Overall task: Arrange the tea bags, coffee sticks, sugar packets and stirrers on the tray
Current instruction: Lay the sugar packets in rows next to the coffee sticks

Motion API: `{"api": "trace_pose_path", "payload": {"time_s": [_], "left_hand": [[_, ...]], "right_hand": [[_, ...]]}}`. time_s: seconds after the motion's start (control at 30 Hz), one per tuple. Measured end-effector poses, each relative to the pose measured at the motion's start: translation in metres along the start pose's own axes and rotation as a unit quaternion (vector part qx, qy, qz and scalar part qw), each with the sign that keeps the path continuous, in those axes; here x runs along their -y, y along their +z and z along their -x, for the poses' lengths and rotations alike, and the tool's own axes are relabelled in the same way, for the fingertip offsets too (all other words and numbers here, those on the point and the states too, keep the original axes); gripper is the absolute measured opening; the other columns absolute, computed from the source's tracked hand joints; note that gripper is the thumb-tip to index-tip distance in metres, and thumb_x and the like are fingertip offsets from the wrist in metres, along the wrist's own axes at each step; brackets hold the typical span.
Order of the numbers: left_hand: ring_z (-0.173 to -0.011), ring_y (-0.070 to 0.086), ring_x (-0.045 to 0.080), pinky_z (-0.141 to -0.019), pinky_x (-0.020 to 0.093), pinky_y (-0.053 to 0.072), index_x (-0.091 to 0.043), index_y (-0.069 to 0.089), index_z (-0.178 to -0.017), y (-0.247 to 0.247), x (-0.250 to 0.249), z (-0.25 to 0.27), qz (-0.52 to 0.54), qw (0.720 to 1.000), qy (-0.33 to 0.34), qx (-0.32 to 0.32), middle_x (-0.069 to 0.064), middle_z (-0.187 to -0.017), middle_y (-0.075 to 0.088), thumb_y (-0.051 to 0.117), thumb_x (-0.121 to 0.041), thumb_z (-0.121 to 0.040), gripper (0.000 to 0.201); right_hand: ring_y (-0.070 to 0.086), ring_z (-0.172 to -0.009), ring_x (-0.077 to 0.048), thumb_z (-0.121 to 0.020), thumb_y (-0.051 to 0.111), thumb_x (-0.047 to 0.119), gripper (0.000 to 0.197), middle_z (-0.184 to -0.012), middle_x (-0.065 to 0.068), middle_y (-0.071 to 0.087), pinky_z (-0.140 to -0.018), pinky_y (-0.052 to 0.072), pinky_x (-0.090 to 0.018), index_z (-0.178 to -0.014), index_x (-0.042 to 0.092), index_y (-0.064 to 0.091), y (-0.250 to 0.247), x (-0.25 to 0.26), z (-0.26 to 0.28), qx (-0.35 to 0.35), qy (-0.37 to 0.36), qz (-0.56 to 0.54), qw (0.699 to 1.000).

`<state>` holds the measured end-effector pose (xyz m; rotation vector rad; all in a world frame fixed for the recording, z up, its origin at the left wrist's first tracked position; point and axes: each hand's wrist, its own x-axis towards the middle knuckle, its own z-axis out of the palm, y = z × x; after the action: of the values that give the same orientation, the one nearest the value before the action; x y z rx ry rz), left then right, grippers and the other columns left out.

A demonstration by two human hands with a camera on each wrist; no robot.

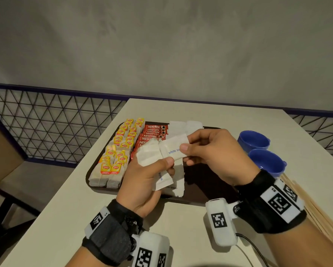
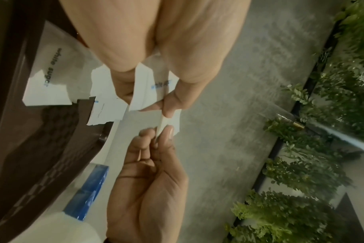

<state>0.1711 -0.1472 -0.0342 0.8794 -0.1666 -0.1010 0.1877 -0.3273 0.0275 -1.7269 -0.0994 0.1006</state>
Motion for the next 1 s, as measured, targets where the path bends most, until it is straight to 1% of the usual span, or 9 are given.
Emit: {"api": "trace_pose_path", "payload": {"time_s": [0.17, 0.3, 0.47, 0.57, 0.63, 0.7, 0.8, 0.87, 1.0], "left_hand": [[-0.094, 0.05, 0.037, -0.07, 0.034, 0.052, -0.003, 0.064, -0.128, -0.004, -0.002, -0.003, -0.02, 1.0, 0.009, -0.006, 0.03, -0.122, 0.067, 0.064, 0.007, -0.083, 0.046], [-0.1, 0.054, 0.039, -0.075, 0.04, 0.052, -0.014, 0.073, -0.116, -0.004, -0.002, -0.001, -0.045, 0.999, -0.003, 0.018, 0.026, -0.124, 0.068, 0.064, 0.008, -0.082, 0.042], [-0.084, 0.062, 0.027, -0.065, 0.032, 0.054, -0.009, 0.066, -0.121, -0.002, -0.006, -0.001, -0.049, 0.999, -0.015, 0.011, 0.021, -0.115, 0.071, 0.062, 0.015, -0.088, 0.041], [-0.071, 0.06, 0.024, -0.058, 0.033, 0.053, -0.012, 0.074, -0.101, 0.001, -0.01, 0.001, -0.037, 0.998, -0.043, -0.021, 0.02, -0.097, 0.068, 0.061, 0.008, -0.091, 0.026], [-0.066, 0.057, 0.024, -0.056, 0.031, 0.05, -0.013, 0.073, -0.091, 0.002, -0.013, 0.001, -0.014, 0.995, -0.077, -0.061, 0.016, -0.085, 0.062, 0.057, 0.005, -0.093, 0.024], [-0.064, 0.055, 0.024, -0.06, 0.036, 0.043, -0.01, 0.063, -0.101, 0.001, -0.014, 0.001, -0.007, 0.989, -0.114, -0.094, 0.014, -0.083, 0.062, 0.051, -0.002, -0.094, 0.016], [-0.066, 0.056, 0.025, -0.067, 0.04, 0.041, -0.012, 0.059, -0.114, 0.001, -0.015, -0.001, 0.002, 0.985, -0.118, -0.127, 0.015, -0.083, 0.062, 0.049, -0.007, -0.098, 0.02], [-0.069, 0.057, 0.026, -0.07, 0.039, 0.045, -0.018, 0.06, -0.117, 0.004, -0.017, -0.001, 0.016, 0.985, -0.107, -0.134, 0.018, -0.084, 0.063, 0.05, -0.004, -0.1, 0.025], [-0.071, 0.056, 0.028, -0.067, 0.036, 0.048, -0.015, 0.061, -0.115, 0.006, -0.018, 0.0, 0.041, 0.984, -0.108, -0.134, 0.021, -0.081, 0.064, 0.049, 0.002, -0.099, 0.027]], "right_hand": [[0.074, -0.07, -0.027, -0.089, 0.076, 0.004, 0.024, -0.083, -0.022, 0.075, -0.063, 0.062, -0.031, -0.11, 0.008, 0.064, -0.005, 0.007, 0.003, -0.015, -0.035, 0.039, 0.999], [0.078, -0.089, -0.022, -0.092, 0.072, 0.001, 0.03, -0.093, -0.01, 0.076, -0.07, 0.064, -0.034, -0.112, 0.021, 0.062, -0.005, 0.008, 0.005, -0.008, -0.053, 0.089, 0.995], [0.076, -0.079, -0.015, -0.092, 0.073, 0.001, 0.013, -0.091, 0.0, 0.079, -0.07, 0.061, -0.021, -0.094, 0.011, 0.08, -0.008, 0.012, 0.011, 0.029, -0.049, 0.122, 0.991], [0.073, -0.076, -0.011, -0.089, 0.079, 0.01, 0.014, -0.089, 0.008, 0.079, -0.071, 0.061, -0.02, -0.091, 0.022, 0.083, -0.014, 0.016, 0.009, -0.014, -0.056, 0.169, 0.984], [0.068, -0.067, -0.006, -0.087, 0.081, 0.012, 0.013, -0.083, 0.008, 0.078, -0.065, 0.059, -0.018, -0.089, 0.025, 0.083, -0.025, 0.018, -0.001, -0.051, -0.053, 0.201, 0.977], [0.065, -0.057, -0.005, -0.086, 0.083, 0.012, 0.015, -0.073, 0.005, 0.072, -0.058, 0.052, -0.016, -0.089, 0.026, 0.081, -0.036, 0.016, -0.02, -0.066, -0.04, 0.282, 0.956], [0.072, -0.058, -0.014, -0.083, 0.084, 0.008, 0.019, -0.081, 0.004, 0.065, -0.062, 0.056, -0.022, -0.091, 0.024, 0.077, -0.048, 0.006, -0.05, -0.036, 0.016, 0.386, 0.921], [0.073, -0.061, -0.019, -0.082, 0.085, 0.004, 0.019, -0.082, 0.001, 0.063, -0.067, 0.063, -0.028, -0.092, 0.018, 0.078, -0.052, -0.001, -0.064, -0.006, 0.054, 0.384, 0.922], [0.073, -0.061, -0.021, -0.079, 0.086, -0.002, 0.018, -0.072, -0.003, 0.065, -0.077, 0.066, -0.039, -0.093, 0.009, 0.079, -0.051, -0.01, -0.08, 0.024, 0.085, 0.342, 0.935]]}}
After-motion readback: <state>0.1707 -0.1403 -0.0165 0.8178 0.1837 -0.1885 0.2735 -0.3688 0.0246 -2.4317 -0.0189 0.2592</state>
